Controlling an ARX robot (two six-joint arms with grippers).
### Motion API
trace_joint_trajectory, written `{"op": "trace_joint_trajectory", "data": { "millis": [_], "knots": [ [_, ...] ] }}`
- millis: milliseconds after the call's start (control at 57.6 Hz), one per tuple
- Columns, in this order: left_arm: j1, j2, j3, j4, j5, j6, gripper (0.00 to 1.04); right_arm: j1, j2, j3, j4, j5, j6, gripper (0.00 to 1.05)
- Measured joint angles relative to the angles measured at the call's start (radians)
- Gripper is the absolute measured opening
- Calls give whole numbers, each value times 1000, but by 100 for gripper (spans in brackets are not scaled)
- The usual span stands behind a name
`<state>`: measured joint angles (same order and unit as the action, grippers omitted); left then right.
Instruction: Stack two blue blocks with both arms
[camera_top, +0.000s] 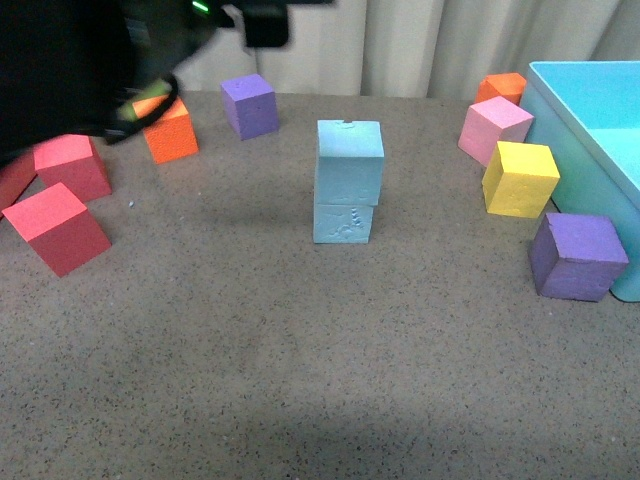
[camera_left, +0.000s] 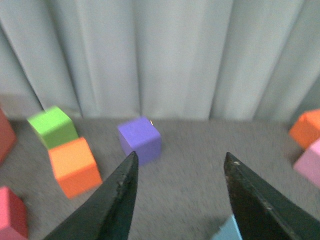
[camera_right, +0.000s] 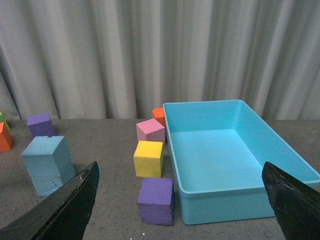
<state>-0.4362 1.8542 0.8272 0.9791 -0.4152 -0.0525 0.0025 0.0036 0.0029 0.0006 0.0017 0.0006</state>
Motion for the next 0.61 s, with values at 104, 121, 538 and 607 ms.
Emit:
{"op": "trace_joint_trajectory", "data": {
  "millis": [104,121,538,607],
  "knots": [
    [65,-134,-174,134,45,24,31,0,0,0,0,-1,0,95],
    [77,-152,-208,159,53,26,27,0,0,0,0,-2,0,95],
    [247,-494,-615,158,233,43,4,0,0,0,0,-3,0,95],
    [267,-541,-646,137,244,44,4,0,0,0,0,-3,0,95]
  ]
}}
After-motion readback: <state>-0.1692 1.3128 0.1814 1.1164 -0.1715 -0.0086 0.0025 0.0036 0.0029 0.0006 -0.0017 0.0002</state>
